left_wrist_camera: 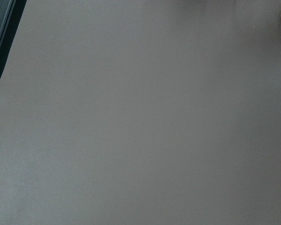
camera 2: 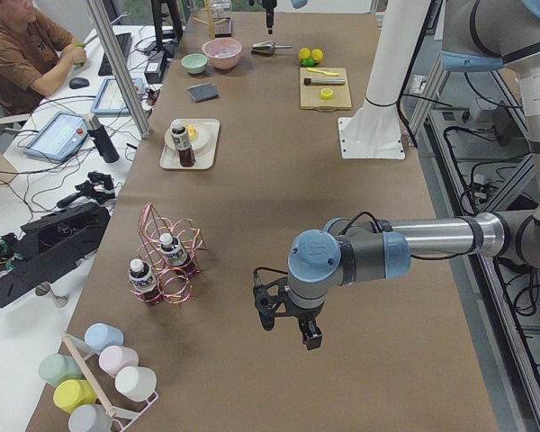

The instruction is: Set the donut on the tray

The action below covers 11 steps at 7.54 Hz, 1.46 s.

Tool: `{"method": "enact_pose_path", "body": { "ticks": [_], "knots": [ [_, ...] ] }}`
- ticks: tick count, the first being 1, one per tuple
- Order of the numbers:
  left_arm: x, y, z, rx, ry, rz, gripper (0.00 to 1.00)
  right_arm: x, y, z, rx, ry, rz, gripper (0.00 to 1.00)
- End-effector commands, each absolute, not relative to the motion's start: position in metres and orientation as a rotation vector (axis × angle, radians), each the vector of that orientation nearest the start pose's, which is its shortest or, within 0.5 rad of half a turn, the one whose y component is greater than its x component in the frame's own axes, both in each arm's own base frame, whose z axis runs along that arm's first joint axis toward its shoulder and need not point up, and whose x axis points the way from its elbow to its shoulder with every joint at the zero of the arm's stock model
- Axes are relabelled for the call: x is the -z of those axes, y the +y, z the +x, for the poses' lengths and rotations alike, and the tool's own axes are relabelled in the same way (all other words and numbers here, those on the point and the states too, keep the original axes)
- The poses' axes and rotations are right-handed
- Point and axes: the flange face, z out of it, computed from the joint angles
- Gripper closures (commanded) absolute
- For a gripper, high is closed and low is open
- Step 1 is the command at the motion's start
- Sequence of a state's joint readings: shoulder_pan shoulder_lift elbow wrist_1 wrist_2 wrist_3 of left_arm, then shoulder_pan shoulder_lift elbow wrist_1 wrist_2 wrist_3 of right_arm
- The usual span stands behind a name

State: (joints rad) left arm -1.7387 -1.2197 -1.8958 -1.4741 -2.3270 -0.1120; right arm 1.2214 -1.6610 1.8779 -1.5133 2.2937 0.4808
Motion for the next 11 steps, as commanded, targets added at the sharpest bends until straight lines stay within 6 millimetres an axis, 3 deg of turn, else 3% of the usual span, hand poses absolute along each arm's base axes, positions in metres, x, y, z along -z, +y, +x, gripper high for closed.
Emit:
{"method": "enact_pose_path", "body": {
  "ticks": [1, 3, 6, 11],
  "knots": [
    [-0.657, -0.319, -0.120, 0.313, 0.761, -0.099, 0.02, -0.630, -0.434, 0.003, 0.142, -0.723, -0.036, 0.00],
    [-0.657, -0.319, -0.120, 0.313, 0.761, -0.099, 0.02, -0.671, -0.427, 0.043, 0.181, -0.721, -0.034, 0.00],
    [-0.657, -0.319, -0.120, 0.311, 0.760, -0.099, 0.02, -0.710, -0.417, 0.077, 0.216, -0.713, -0.029, 0.00],
    [-0.655, -0.319, -0.120, 0.310, 0.760, -0.094, 0.02, -0.716, -0.416, 0.083, 0.208, -0.711, -0.034, 0.00]
  ]
}}
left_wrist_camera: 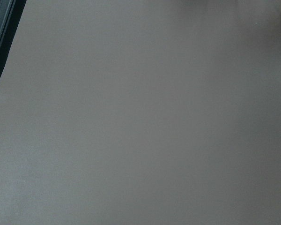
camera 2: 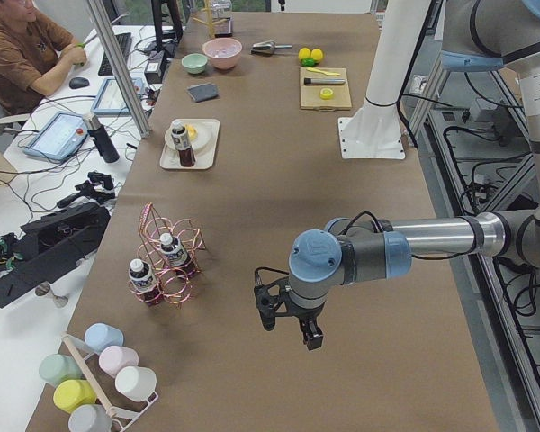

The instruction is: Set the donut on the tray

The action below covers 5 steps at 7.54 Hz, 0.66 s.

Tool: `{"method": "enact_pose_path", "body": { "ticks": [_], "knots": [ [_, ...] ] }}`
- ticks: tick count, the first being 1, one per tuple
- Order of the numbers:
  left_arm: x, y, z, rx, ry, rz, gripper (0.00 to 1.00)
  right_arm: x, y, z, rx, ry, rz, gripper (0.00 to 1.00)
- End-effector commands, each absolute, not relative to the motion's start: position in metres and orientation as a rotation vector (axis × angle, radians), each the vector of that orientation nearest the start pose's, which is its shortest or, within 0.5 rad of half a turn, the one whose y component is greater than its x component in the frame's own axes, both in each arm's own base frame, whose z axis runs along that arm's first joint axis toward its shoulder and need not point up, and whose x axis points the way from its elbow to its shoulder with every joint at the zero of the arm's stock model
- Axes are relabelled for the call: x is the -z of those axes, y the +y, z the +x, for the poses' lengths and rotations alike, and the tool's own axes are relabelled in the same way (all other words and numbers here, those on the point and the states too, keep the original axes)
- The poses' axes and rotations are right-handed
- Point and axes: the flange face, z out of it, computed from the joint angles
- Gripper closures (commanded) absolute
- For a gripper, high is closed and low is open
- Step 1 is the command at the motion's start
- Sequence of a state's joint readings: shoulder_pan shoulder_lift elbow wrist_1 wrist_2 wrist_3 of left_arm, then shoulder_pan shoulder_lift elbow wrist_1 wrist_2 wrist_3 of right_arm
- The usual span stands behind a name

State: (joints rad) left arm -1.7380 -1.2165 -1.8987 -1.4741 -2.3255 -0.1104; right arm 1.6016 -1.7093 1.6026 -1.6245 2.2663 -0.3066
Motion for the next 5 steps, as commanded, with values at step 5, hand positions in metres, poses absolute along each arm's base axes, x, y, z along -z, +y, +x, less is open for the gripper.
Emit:
{"method": "enact_pose_path", "body": {
  "ticks": [5],
  "knots": [
    [-0.6540, -0.3195, -0.1198, 0.309, 0.761, -0.093, 0.02, -0.7122, -0.4210, 0.0835, 0.210, -0.705, -0.027, 0.00]
  ]
}}
